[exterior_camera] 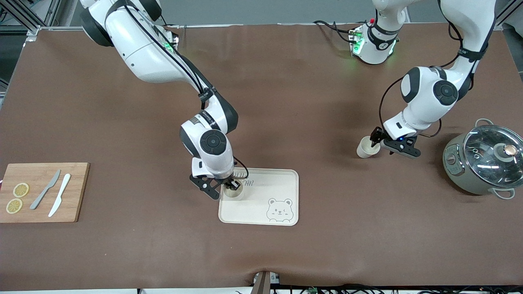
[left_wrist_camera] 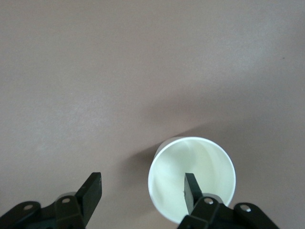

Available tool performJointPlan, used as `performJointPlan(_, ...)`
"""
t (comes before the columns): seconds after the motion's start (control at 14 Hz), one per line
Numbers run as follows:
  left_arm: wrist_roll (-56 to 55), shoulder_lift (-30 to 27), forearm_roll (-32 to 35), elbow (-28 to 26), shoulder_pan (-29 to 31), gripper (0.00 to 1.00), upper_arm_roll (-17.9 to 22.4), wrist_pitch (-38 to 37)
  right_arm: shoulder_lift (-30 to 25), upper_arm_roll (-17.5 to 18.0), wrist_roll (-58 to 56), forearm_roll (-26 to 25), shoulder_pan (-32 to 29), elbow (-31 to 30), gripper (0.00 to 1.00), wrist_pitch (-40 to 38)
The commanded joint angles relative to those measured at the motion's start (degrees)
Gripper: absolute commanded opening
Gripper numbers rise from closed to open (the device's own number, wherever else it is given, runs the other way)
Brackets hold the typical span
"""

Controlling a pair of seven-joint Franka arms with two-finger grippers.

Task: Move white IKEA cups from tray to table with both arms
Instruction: 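Set the cup down and open the left gripper while the right gripper grasps, then raise the left gripper away while the right gripper lifts the cup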

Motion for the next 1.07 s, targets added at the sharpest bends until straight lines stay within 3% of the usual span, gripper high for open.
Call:
performJointPlan(0.0, 0.9, -5.8, -3.4, 0.3, 0.9, 0.82, -0.9, -6.0, 0.2, 0.3, 1.2, -2.0, 0.0, 0.1, 0.05, 0.5)
performJointPlan(0.07, 0.9, -6.8, -3.9, 0.8, 0.8, 0.92, -0.9, -7.5, 0.2, 0.3, 1.2, -2.0, 0.0, 0.1, 0.0, 0.5)
performJointPlan(0.14, 0.8, -7.5, -4.5, 1.8, 0.8, 0.95, -0.9, -9.4, 0.2, 0.3, 1.2, -2.0, 0.0, 0.1, 0.0, 0.5)
performJointPlan(0.57, -3.6, -8.6, -6.2, 7.3, 0.8, 0.95, -0.7, -15.5, 0.2, 0.3, 1.2, -2.1, 0.0, 0.1, 0.0, 0.5)
performJointPlan(0.64, -4.4, -8.6, -6.2, 9.2, 0.8, 1.0, -0.6, -17.2, 0.2, 0.3, 1.2, -2.0, 0.0, 0.1, 0.0, 0.5)
performJointPlan(1.0, -7.7, -8.1, -6.1, 19.6, 0.9, 1.0, -0.1, -28.2, -1.9, 0.8, 0.7, -1.2, 0.1, 0.5, 0.0, -0.7)
